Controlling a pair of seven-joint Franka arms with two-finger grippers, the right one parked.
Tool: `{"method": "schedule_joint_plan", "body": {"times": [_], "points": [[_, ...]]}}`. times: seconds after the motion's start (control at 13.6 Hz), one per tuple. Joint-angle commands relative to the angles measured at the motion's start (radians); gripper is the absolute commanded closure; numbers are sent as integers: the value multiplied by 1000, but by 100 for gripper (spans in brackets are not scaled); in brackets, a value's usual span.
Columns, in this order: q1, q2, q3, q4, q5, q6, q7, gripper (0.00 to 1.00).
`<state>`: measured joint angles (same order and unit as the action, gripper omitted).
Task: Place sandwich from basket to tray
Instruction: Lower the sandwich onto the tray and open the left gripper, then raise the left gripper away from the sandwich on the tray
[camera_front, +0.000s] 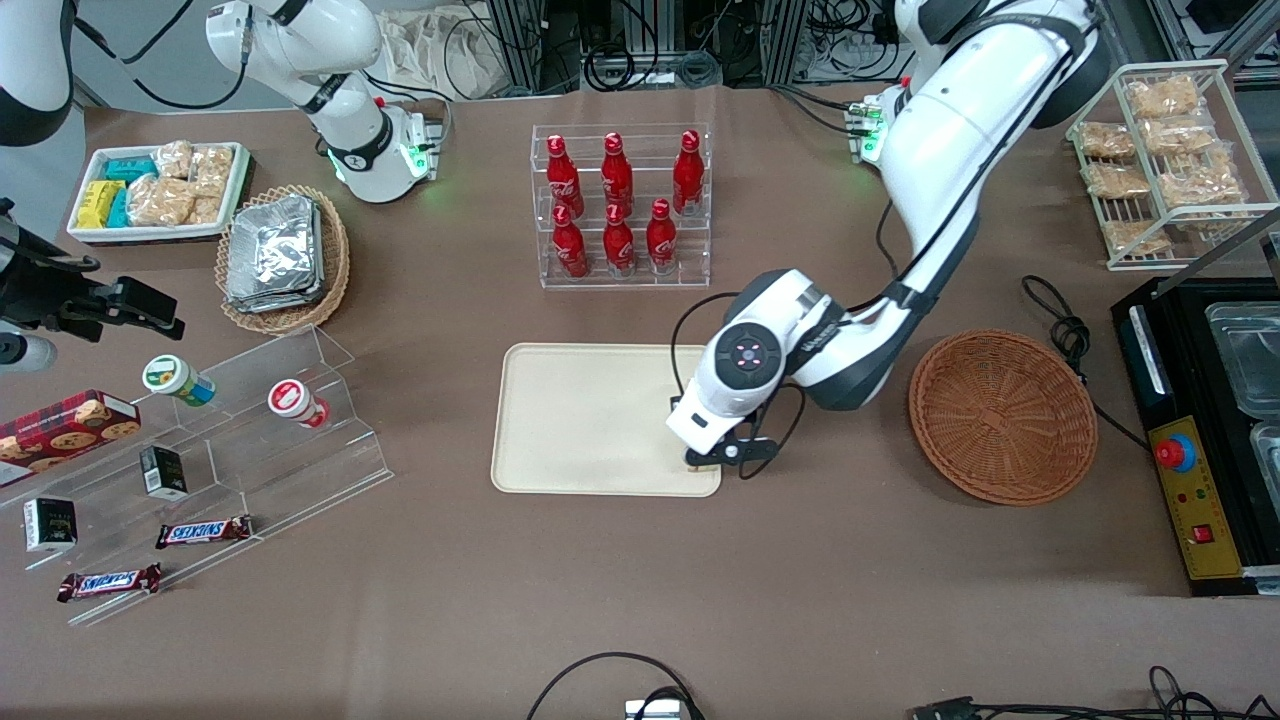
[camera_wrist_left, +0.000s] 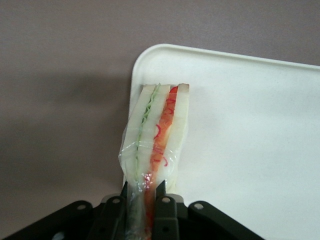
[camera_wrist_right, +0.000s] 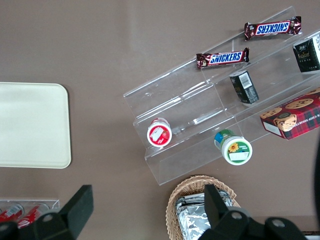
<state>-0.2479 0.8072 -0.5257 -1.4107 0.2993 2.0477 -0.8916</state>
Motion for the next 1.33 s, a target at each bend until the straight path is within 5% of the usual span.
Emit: {"method": "schedule_joint_plan", "body": {"times": [0.0,0.07,0.15,0.22,0.29,0.81,1.25], "points": [[-56,59,15,102,43,-18,-56,100],[-59,66,16,102,47,-20,-64,100],[-69,72,18,101,49,-20,-66,88],[-71,75,19,102,49,-18,-75,27],[-73,75,19,99,53,-20,-76,0],[-38,-38,18,95,81,-131,-155,0],[166,-287,-22,-81,32,-218,-80,0]]}}
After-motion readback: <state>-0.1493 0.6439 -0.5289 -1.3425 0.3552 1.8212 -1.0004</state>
